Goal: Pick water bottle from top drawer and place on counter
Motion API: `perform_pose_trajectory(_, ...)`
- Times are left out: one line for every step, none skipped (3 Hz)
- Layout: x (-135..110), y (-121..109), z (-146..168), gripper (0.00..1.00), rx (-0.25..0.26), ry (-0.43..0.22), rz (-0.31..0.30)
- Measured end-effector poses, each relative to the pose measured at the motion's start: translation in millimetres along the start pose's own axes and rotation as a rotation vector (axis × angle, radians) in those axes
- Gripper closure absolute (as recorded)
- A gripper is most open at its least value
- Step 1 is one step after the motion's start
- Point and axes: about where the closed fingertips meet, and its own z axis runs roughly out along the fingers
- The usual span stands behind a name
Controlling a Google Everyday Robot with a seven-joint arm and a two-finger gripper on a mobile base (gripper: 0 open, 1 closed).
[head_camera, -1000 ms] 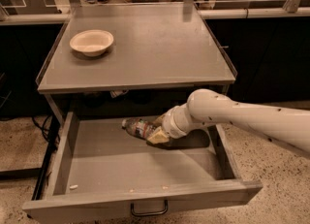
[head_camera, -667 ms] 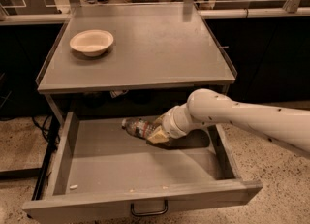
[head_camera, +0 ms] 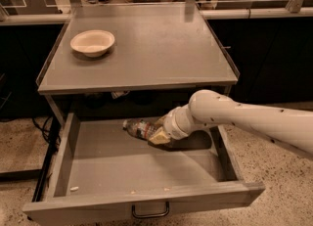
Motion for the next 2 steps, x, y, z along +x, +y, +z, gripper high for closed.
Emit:
perform_pose_trajectory(9.5, 13.2, -24.7, 1.00, 0.042, -0.015, 0.004)
perform_pose_trajectory(18.3, 40.4, -89.8, 1.00, 0.166, -0.055, -0.027)
